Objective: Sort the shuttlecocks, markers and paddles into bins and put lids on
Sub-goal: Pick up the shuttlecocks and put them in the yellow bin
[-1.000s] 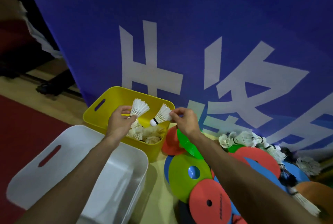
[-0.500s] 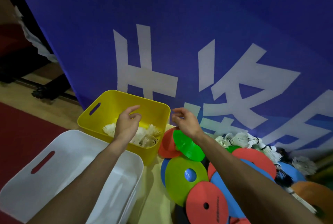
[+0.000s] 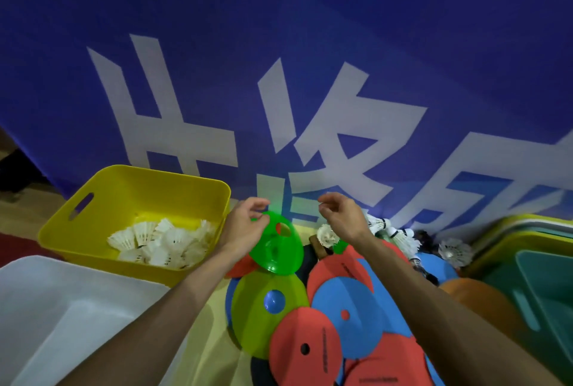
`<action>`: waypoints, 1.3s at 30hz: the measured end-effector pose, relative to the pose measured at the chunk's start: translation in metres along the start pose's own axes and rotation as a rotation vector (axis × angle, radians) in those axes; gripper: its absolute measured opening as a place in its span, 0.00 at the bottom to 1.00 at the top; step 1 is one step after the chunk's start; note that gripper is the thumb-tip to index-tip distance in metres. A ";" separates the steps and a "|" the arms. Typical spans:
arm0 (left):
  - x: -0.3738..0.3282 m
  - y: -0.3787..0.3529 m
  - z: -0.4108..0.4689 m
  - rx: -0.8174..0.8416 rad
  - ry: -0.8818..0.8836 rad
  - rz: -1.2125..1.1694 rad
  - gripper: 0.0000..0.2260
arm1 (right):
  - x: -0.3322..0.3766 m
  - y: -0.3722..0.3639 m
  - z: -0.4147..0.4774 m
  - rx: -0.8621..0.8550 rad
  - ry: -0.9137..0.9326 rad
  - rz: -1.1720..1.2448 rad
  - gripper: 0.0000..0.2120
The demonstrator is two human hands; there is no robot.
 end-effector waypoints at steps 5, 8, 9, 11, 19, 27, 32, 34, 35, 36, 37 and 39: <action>0.009 -0.045 0.021 0.120 0.036 0.071 0.15 | -0.039 0.036 0.000 -0.045 -0.060 -0.106 0.13; 0.011 -0.071 0.034 0.197 0.059 0.112 0.17 | -0.064 0.049 0.001 -0.054 -0.092 -0.123 0.13; 0.013 -0.080 0.039 0.229 0.075 0.126 0.17 | -0.072 0.052 0.003 -0.058 -0.100 -0.125 0.12; 0.017 -0.097 0.049 0.288 0.106 0.156 0.18 | -0.086 0.055 0.007 -0.058 -0.118 -0.138 0.13; 0.037 -0.149 0.082 0.416 0.166 0.300 0.23 | -0.133 0.051 0.027 -0.078 -0.184 -0.167 0.18; 0.057 -0.165 0.097 0.477 0.121 0.409 0.31 | -0.148 0.031 0.037 -0.092 -0.016 -0.363 0.16; 0.057 -0.183 0.117 0.564 0.082 0.482 0.40 | -0.154 0.023 0.043 -0.144 0.079 -0.515 0.20; 0.058 -0.190 0.121 0.589 0.072 0.534 0.40 | -0.155 0.023 0.044 -0.159 0.070 -0.514 0.19; 0.058 -0.192 0.122 0.589 0.068 0.558 0.40 | -0.155 0.023 0.044 -0.173 0.060 -0.495 0.18; 0.059 -0.193 0.123 0.581 0.059 0.587 0.39 | -0.155 0.024 0.044 -0.188 0.048 -0.471 0.17; 0.059 -0.194 0.123 0.570 0.042 0.620 0.38 | -0.156 0.024 0.044 -0.205 0.035 -0.448 0.15; 0.061 -0.192 0.121 0.543 -0.006 0.674 0.35 | -0.157 0.027 0.043 -0.238 -0.005 -0.394 0.10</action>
Point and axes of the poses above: each hand's wrist, its own z-axis towards the middle knuckle, its own y-axis out of the back of the hand, x = y × z, the point moved 2 cm from there along z, towards the middle knuckle, and after that the axes turned 12 degrees about x, right-handed, at the moved point
